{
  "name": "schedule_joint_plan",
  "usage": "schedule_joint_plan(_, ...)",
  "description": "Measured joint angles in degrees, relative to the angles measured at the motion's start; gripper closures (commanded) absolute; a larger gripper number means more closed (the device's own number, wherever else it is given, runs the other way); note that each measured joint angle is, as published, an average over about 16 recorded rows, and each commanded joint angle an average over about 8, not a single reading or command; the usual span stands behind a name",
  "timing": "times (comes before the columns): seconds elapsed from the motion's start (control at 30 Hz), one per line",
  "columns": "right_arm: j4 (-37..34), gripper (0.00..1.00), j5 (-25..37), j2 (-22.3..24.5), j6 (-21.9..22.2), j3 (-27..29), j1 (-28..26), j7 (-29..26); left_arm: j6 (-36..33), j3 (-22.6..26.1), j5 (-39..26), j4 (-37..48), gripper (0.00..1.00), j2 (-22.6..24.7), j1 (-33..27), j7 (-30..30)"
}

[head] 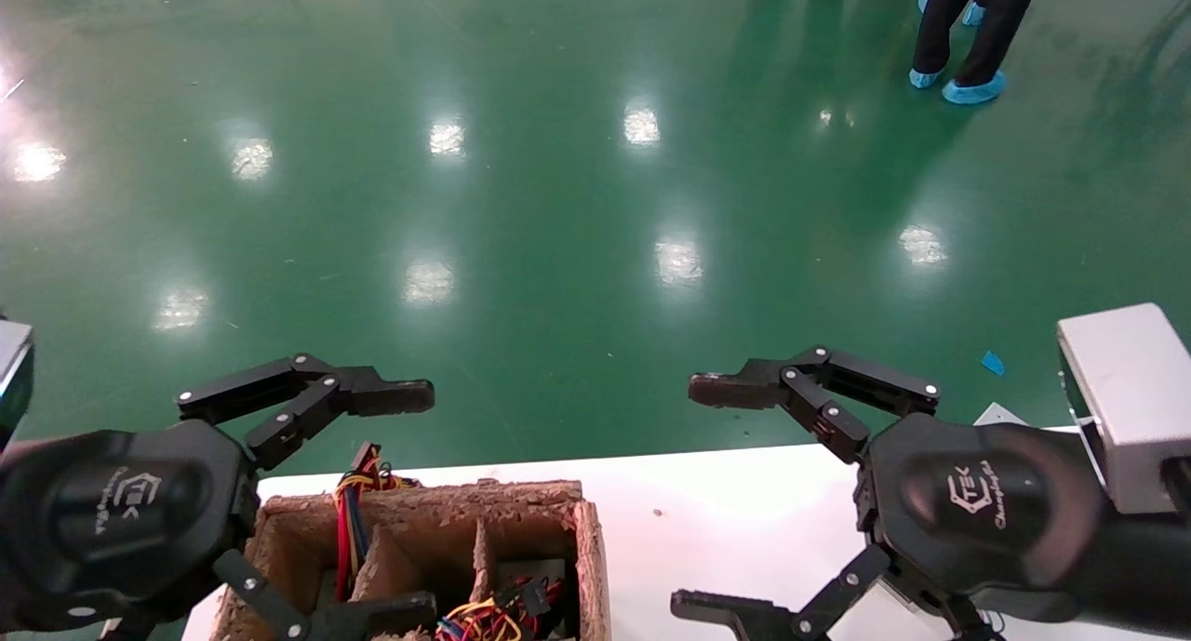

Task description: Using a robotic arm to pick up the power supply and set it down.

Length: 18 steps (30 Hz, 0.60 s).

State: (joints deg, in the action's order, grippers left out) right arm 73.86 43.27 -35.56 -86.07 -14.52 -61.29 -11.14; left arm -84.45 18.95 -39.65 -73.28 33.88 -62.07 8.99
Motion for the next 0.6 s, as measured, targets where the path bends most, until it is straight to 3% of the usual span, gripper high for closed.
schedule_joint_plan(0.6,-0.2,0.0,-1.2,0.5,0.3,-1.3,-0.2,0.4,0.0,0.0,0.0,0.0,0.0,0.0,0.0,0.0)
